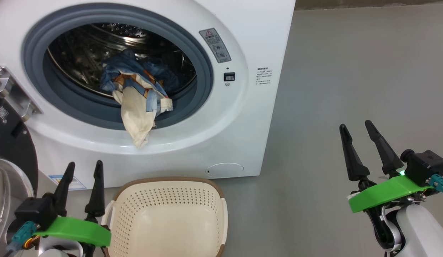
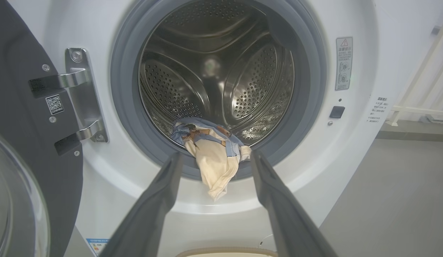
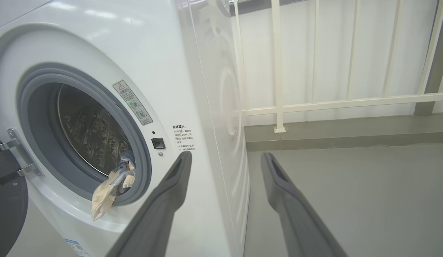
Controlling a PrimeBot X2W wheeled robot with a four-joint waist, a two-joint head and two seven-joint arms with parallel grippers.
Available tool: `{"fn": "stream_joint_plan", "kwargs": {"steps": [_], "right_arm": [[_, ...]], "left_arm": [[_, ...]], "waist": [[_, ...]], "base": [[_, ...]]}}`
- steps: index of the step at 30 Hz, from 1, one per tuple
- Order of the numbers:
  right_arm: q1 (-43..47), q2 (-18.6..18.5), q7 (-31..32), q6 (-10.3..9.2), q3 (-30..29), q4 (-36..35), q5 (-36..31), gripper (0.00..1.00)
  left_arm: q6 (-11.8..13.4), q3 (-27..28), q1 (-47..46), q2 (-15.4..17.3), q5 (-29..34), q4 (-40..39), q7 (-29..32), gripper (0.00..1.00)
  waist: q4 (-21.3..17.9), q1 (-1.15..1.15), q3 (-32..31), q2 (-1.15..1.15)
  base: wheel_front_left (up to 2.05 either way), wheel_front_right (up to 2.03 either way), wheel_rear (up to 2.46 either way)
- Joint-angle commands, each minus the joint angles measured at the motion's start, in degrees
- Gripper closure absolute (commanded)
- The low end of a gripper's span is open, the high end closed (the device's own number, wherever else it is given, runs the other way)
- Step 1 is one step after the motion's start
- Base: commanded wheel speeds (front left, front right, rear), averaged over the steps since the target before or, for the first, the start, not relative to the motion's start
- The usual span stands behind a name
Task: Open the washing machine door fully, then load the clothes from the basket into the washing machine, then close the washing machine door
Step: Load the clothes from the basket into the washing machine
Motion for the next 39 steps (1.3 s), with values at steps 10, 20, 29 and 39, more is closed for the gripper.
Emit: {"fn": "stream_joint_plan", "kwargs": {"steps": [10,20,29,39], "right_arm": [[-0.7,-0.7,-0.4,0.32,1.9,-1.2,0.7,0.00],[-2.7,0.2,-0.4,0.32,3.5,-1.9,0.1,0.00],[-5.2,1.3,-0.4,0.32,3.8,-2.6,-0.7,0.00],[-7.4,3.3,-0.4,0.32,3.7,-3.3,-1.6,0.00]], "left_arm": [[0.4,1.0,-2.6,1.3,-0.6,-1.4,0.6,0.00],[-1.0,-0.7,-12.6,1.9,-1.2,5.6,3.4,0.00],[-2.3,-2.3,-23.8,2.5,-2.3,15.3,6.6,0.00],[-3.2,-4.4,-38.4,4.7,-4.0,28.0,10.8,0.00]], "waist": [[-0.9,0.00,1.4,0.00],[-3.5,0.00,7.2,0.00],[-5.7,0.00,12.6,0.00],[-9.8,0.00,18.9,0.00]], "base": [[0.00,0.00,0.00],[0.00,0.00,0.00],[0.00,0.00,0.00],[0.00,0.00,0.00]]}}
